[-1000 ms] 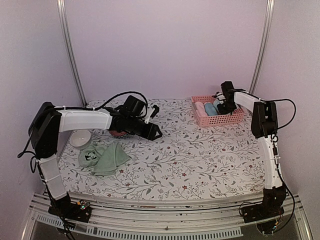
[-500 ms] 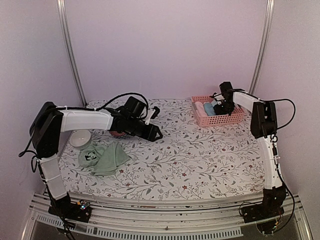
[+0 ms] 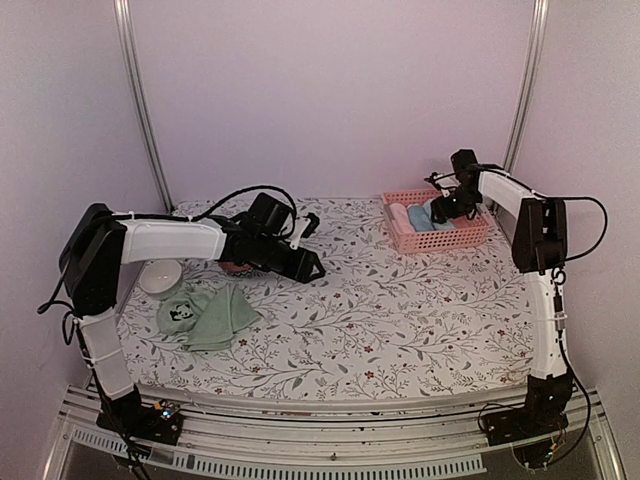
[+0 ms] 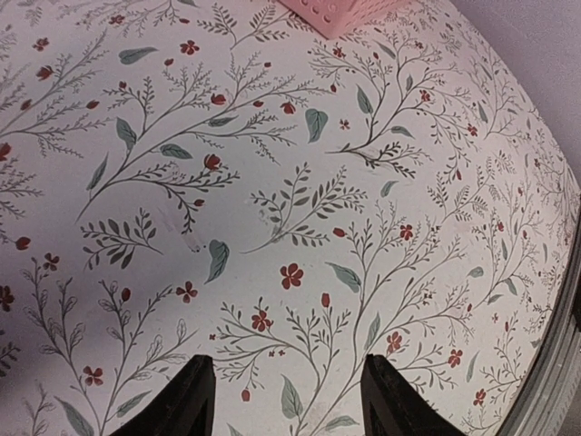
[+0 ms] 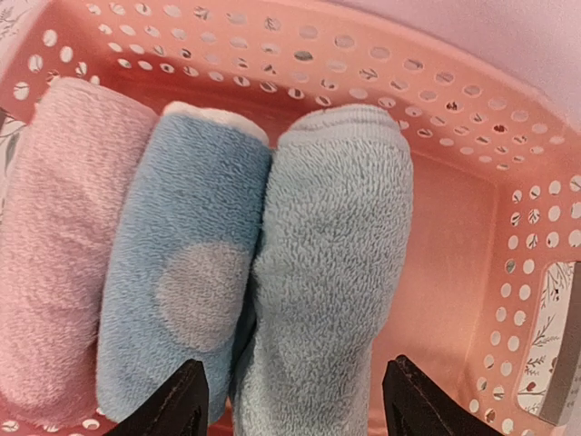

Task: Roll the towels
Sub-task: Place the bin in the storage box, then adjust the towel in the bin.

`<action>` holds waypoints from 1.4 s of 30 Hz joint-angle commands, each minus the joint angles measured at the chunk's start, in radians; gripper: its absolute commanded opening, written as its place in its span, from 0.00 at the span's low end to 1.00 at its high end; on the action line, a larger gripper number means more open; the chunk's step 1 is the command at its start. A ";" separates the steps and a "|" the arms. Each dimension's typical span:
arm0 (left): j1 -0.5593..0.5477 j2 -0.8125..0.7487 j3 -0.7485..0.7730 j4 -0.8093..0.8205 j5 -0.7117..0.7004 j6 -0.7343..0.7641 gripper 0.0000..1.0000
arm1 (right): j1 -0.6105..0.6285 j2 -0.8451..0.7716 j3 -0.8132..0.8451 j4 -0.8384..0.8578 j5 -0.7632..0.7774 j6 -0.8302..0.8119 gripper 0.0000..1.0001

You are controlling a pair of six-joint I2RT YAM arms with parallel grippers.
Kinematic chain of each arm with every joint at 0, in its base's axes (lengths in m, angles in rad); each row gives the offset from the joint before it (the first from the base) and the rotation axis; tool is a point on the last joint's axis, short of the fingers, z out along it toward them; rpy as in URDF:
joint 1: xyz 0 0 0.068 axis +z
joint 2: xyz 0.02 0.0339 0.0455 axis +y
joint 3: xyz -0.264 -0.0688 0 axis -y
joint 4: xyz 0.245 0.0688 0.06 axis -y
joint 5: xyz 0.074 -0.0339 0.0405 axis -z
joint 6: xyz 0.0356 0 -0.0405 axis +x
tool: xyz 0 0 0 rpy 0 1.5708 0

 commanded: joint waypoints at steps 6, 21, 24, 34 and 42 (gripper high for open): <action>0.017 0.013 -0.010 -0.015 0.018 0.008 0.57 | -0.032 -0.097 -0.004 0.012 -0.056 -0.030 0.66; 0.020 -0.036 -0.051 -0.009 -0.007 0.001 0.57 | -0.046 0.015 0.013 0.123 0.204 -0.083 0.44; 0.023 -0.040 -0.053 -0.014 -0.005 -0.001 0.57 | -0.045 0.057 0.035 0.127 0.211 -0.096 0.45; 0.023 -0.047 -0.064 -0.010 -0.003 -0.016 0.57 | -0.018 0.096 0.053 0.097 0.169 -0.091 0.47; 0.037 -0.083 -0.065 -0.019 -0.065 0.003 0.58 | -0.034 0.061 0.051 0.104 0.266 -0.093 0.55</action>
